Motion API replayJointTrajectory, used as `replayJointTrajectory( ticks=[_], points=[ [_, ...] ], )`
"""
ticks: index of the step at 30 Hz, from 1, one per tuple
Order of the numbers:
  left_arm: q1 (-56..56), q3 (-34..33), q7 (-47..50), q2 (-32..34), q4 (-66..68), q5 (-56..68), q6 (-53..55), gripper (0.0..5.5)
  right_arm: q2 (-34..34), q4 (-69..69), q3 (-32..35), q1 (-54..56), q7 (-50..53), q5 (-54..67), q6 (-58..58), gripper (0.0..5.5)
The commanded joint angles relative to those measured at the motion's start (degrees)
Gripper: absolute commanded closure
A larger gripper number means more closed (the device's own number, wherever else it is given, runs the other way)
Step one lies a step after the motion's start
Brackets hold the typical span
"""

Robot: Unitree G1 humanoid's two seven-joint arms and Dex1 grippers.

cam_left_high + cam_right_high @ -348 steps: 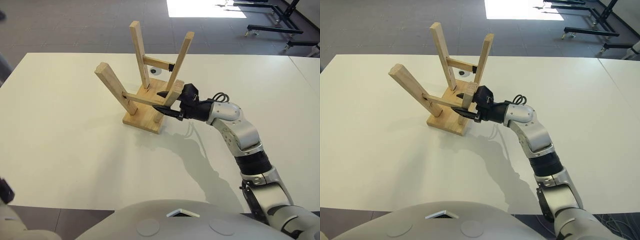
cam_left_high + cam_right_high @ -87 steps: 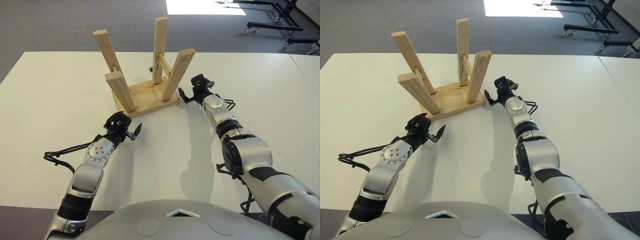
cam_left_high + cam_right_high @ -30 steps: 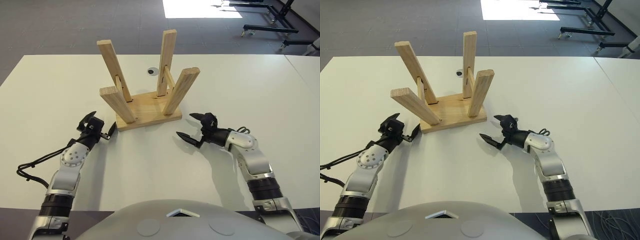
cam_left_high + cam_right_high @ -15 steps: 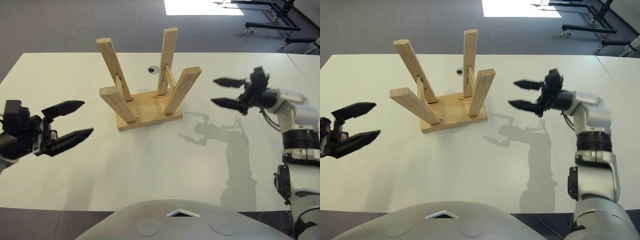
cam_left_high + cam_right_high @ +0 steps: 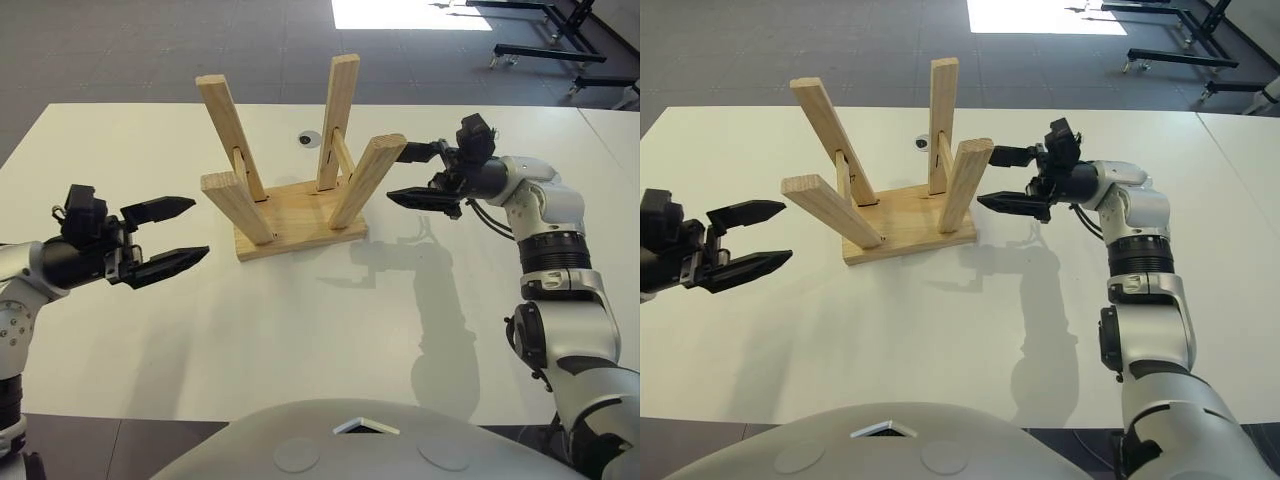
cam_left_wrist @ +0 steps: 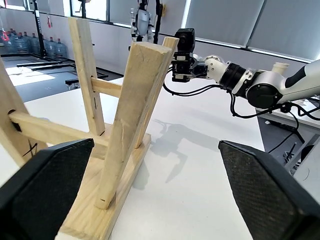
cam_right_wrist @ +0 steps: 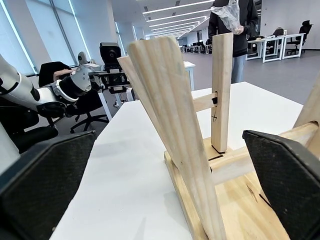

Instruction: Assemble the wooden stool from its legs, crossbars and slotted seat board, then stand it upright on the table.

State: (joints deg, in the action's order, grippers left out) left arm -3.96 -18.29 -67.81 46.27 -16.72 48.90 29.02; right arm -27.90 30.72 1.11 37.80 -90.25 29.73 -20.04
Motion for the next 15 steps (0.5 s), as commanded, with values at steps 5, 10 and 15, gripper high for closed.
replayJointTrajectory(
  ticks=[5,10,15],
  points=[
    [8.0,6.2,4.5,-4.3,2.1,-4.9,-1.5,0.84,3.3,1.7,-0.5,2.3,2.8,-1.3,1.4,0.63],
    [9.1,6.9,5.7,-4.6,1.2,-4.8,-0.3,1.46,3.8,3.1,-0.7,3.0,3.2,-1.6,2.0,1.53],
    [8.1,5.3,5.7,-3.6,-1.0,-2.9,1.3,2.22,3.6,2.4,-0.3,3.0,3.2,-1.0,1.3,2.46]
  ],
)
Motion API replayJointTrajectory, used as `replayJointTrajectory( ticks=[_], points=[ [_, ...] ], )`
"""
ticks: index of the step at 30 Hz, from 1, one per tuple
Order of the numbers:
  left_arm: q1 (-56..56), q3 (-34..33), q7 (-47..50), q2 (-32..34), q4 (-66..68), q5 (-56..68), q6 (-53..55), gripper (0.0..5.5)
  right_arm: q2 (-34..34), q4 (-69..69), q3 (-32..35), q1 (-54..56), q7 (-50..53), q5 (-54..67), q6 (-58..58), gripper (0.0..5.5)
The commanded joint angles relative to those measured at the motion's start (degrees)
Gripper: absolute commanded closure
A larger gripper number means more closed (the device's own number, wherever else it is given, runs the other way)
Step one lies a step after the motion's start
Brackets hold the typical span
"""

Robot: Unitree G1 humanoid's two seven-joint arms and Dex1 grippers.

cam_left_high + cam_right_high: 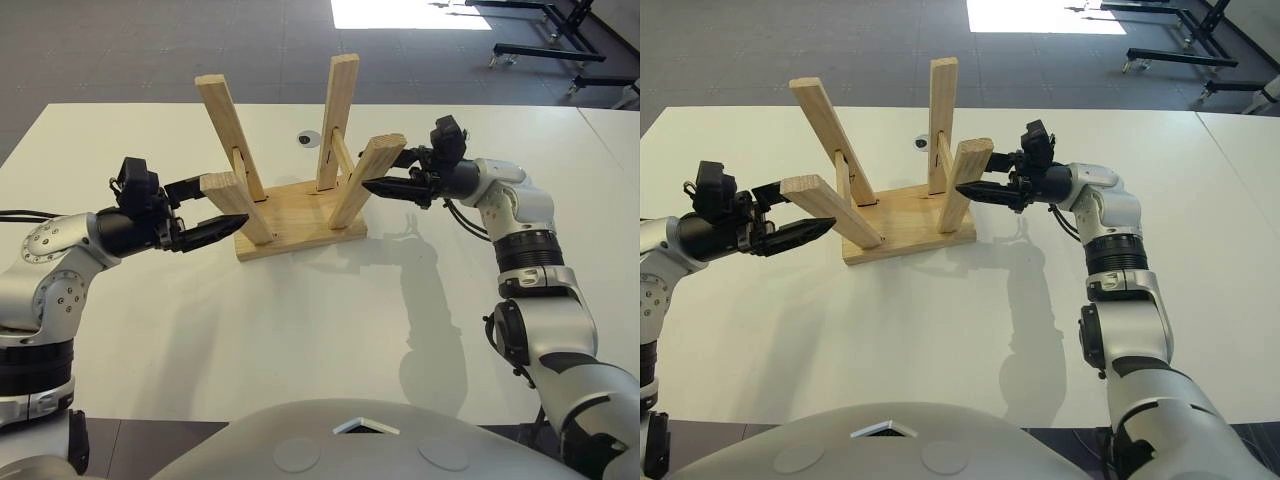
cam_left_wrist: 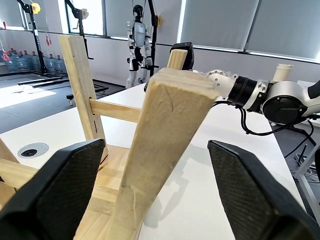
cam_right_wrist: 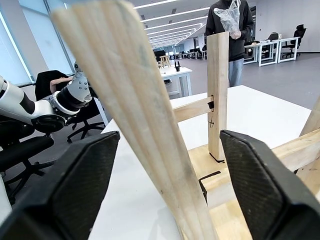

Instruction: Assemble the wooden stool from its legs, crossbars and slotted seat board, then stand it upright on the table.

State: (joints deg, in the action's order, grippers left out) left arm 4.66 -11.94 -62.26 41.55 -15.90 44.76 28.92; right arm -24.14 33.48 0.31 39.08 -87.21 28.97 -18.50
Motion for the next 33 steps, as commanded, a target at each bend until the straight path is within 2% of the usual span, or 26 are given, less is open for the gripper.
replayJointTrajectory(
  ticks=[1,7,13,19,23,30,33],
  points=[
    [-0.8,-1.0,0.0,1.1,-2.0,1.1,1.4,2.35,-0.1,-0.5,0.5,1.8,0.2,-0.2,-0.3,2.62],
    [-0.6,0.6,-0.4,0.7,-1.2,-0.6,0.6,3.30,-0.1,-2.0,0.4,1.6,0.0,0.3,-0.9,3.73],
    [-0.2,1.0,-0.1,0.4,-0.2,-1.6,0.4,4.00,-0.2,-4.2,0.4,1.1,-0.7,1.0,-2.4,3.94],
    [-2.5,0.6,-0.4,1.6,-3.4,1.7,3.7,4.13,-0.8,-7.9,0.1,-1.0,-0.4,1.7,-6.3,4.02],
    [-3.0,-0.2,0.0,3.5,-5.2,7.1,10.1,4.13,-2.9,-14.3,-0.2,-4.1,1.7,3.5,-14.5,4.03],
    [-0.2,-1.3,5.4,6.5,-4.4,24.1,27.6,4.13,-6.4,-24.7,1.0,-4.3,9.2,13.9,-41.0,4.03],
    [1.4,-1.1,9.1,6.7,-2.8,29.0,31.8,4.13,-6.3,-26.0,2.0,-3.0,13.0,17.5,-49.3,4.03]
  ],
)
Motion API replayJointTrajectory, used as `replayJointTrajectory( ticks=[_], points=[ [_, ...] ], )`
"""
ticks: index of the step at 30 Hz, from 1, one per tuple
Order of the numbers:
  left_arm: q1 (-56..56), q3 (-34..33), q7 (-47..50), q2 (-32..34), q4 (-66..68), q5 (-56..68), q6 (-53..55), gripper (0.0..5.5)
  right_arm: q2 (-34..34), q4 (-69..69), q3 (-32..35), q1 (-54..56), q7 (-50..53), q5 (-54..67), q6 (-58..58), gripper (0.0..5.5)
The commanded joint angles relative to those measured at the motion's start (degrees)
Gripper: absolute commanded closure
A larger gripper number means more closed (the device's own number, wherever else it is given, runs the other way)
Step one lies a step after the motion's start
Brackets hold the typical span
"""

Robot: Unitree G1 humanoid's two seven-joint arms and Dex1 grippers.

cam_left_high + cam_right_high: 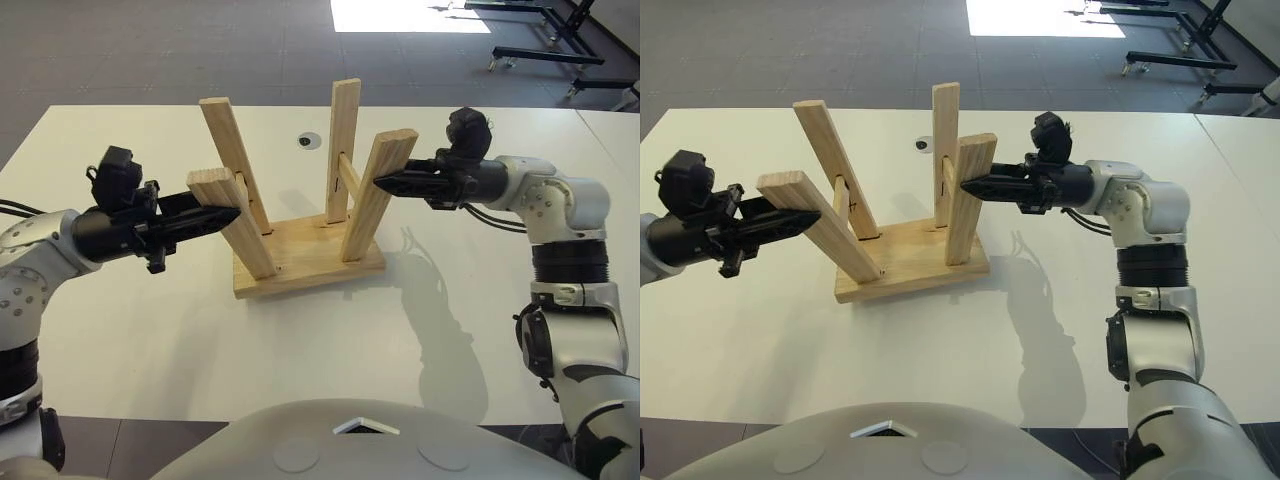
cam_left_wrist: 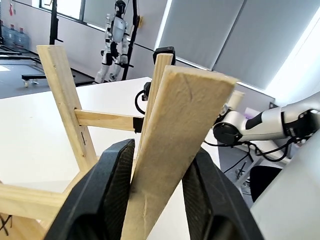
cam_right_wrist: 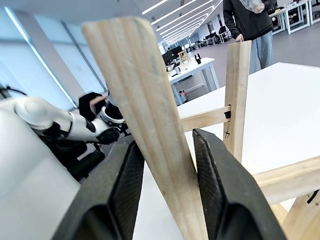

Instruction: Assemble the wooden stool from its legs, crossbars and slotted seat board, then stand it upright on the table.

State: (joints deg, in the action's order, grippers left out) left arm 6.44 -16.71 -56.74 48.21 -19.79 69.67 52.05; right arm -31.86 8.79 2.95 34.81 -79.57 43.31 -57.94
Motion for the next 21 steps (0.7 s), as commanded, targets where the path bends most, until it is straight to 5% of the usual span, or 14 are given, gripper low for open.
replayJointTrajectory(
  ticks=[1,10,21],
  points=[
    [0.4,4.0,5.3,-0.4,2.5,5.3,9.8,4.13,1.7,-1.5,-0.2,1.9,6.9,4.5,-13.0,4.03],
    [5.9,5.8,19.1,-4.7,14.6,6.7,13.2,4.13,6.8,0.6,5.0,3.8,20.7,10.5,-30.6,4.03],
    [11.7,3.2,32.1,-10.7,25.6,8.6,16.1,4.13,10.2,15.3,9.3,10.9,28.7,7.4,-27.7,4.03]
  ],
)
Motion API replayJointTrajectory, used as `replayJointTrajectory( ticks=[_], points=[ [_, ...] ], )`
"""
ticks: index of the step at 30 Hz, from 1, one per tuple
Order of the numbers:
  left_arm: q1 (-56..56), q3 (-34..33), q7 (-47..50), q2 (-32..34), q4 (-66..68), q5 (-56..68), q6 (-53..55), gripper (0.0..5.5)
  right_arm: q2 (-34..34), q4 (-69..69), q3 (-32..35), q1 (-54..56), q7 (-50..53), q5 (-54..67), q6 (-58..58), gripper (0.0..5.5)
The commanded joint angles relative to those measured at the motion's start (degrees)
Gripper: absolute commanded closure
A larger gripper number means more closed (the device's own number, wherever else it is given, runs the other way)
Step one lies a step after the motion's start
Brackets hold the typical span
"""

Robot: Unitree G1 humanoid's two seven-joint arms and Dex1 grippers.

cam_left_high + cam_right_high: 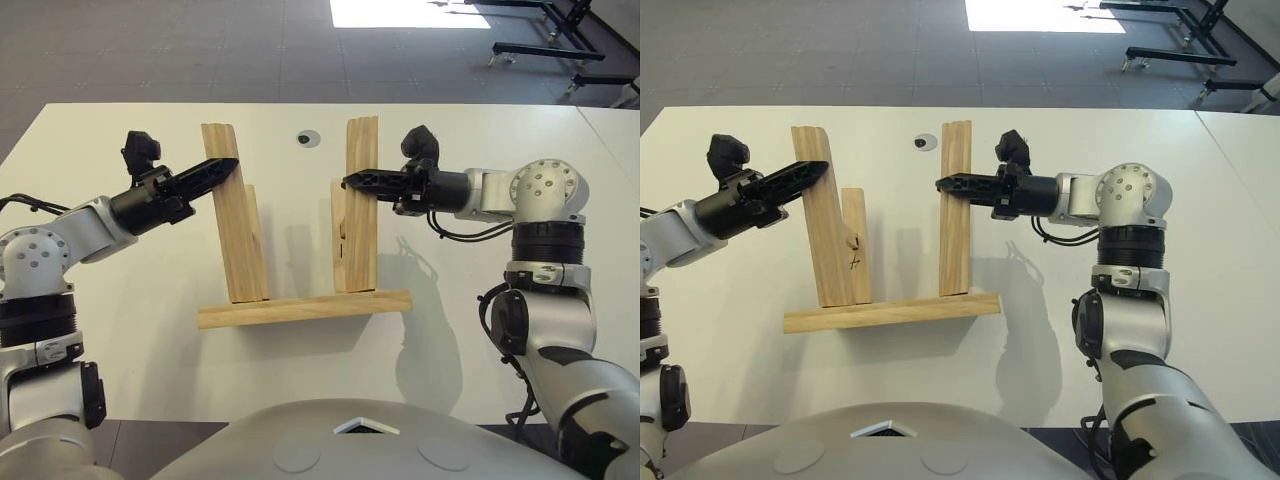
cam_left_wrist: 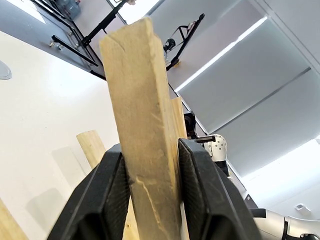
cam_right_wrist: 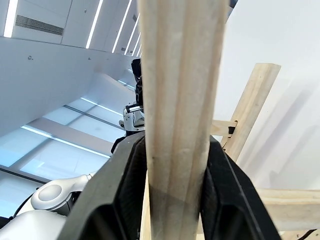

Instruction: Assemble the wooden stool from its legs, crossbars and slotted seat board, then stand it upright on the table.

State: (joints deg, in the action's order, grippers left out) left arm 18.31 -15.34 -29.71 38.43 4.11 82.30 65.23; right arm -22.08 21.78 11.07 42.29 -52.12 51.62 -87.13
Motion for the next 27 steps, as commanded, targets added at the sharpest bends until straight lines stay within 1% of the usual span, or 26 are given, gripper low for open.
replayJointTrajectory(
  ticks=[1,6,10,14,20,21,22,24,27],
  points=[
    [0.0,2.2,5.9,-1.2,2.6,-4.6,3.5,4.13,0.4,3.4,1.5,3.7,1.7,-1.1,1.8,4.03],
    [1.7,4.2,8.7,-3.1,8.1,-9.4,2.8,4.13,1.1,8.1,2.1,4.2,3.8,-3.3,4.2,4.03],
    [3.0,4.7,8.1,-4.7,10.6,-11.6,2.0,4.13,2.7,11.9,1.7,3.6,5.0,-4.7,6.6,4.03],
    [3.4,5.4,7.5,-5.8,9.9,-12.7,1.7,4.13,4.2,12.9,0.7,2.2,4.9,-6.2,10.2,4.03],
    [3.2,5.2,6.4,-5.9,9.5,-13.6,1.7,4.13,4.7,13.8,0.3,2.0,4.0,-7.0,12.2,4.03],
    [3.3,5.2,6.4,-6.0,9.7,-13.6,1.7,3.81,4.8,14.6,0.6,2.3,4.1,-7.1,12.7,4.04],
    [3.2,5.1,6.4,-6.2,9.7,-13.7,1.7,3.74,4.8,15.6,1.0,2.6,4.2,-7.1,13.0,4.04],
    [3.2,4.2,6.3,-6.9,10.0,-14.1,2.1,3.34,4.8,17.0,1.4,3.0,4.2,-7.0,13.1,3.65],
    [3.1,3.1,6.2,-7.6,10.7,-14.3,2.5,2.91,5.0,19.1,2.2,3.8,4.0,-6.8,12.7,3.15]
  ],
)
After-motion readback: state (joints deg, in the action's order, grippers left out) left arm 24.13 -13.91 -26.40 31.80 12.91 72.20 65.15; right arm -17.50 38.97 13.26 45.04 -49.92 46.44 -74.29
